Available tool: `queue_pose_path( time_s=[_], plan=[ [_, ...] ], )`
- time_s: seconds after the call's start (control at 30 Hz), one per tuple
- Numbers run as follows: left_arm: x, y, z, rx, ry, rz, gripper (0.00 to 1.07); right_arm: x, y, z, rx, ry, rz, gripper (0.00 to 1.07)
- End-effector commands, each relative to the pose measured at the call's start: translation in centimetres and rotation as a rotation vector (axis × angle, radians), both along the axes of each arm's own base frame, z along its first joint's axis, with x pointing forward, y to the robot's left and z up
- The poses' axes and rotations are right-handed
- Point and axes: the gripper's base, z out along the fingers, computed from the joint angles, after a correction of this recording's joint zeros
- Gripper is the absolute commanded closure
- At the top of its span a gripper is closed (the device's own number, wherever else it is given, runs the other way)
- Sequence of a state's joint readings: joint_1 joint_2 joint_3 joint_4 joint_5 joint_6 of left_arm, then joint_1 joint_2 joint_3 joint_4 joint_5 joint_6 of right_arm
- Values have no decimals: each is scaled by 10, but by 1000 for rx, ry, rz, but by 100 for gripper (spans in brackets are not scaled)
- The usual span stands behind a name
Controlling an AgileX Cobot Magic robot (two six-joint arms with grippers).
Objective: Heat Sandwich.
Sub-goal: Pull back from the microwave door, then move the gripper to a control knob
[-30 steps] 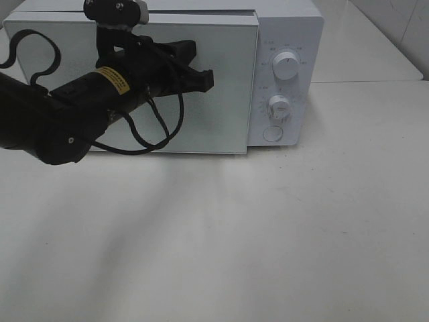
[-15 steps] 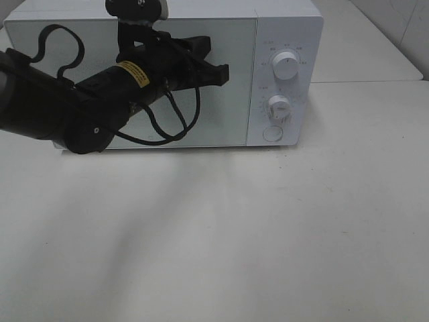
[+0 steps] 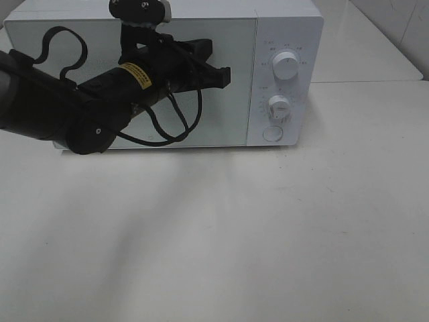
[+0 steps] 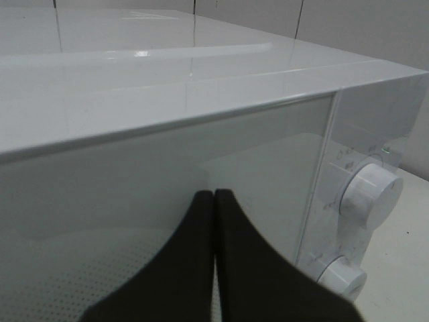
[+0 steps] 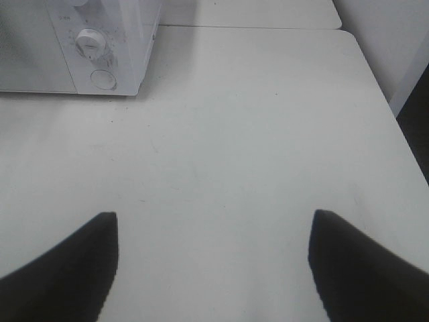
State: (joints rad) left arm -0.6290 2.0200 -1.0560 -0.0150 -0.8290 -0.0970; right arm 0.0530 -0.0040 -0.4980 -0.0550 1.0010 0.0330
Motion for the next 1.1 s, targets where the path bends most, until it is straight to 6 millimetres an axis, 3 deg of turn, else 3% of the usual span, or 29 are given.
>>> queue_pose_path(
  time_s=[0.03, 0.63, 0.67, 0.7, 0.77, 0.8, 0.83, 0.87, 1.1],
  plan=[
    [7, 10, 2, -47, 29, 77, 107, -4, 0, 0, 5, -33, -10, 32],
    [-48, 26, -5, 29, 117, 19, 103, -4, 0, 0, 5, -33, -10, 32],
    [-52, 27, -6, 40, 130, 14, 97, -4, 0, 0, 5, -33, -10, 32],
    [-59, 28, -7, 60, 162, 0, 76, -4, 0, 0, 5, -33, -10, 32],
    [-64, 30, -8, 60, 188, 1, 47, -4, 0, 0, 5, -33, -10, 32],
    [-64, 30, -8, 60, 188, 1, 47, -4, 0, 0, 5, -33, -10, 32],
    [-69, 32, -11, 73, 211, 1, 16, -4, 0, 0, 5, -33, -10, 32],
    [-71, 33, -11, 80, 219, -3, 4, -4, 0, 0, 5, -33, -10, 32],
    [-89, 43, -9, 159, 254, -53, 9, -4, 0, 0, 5, -33, -10, 32]
  ],
)
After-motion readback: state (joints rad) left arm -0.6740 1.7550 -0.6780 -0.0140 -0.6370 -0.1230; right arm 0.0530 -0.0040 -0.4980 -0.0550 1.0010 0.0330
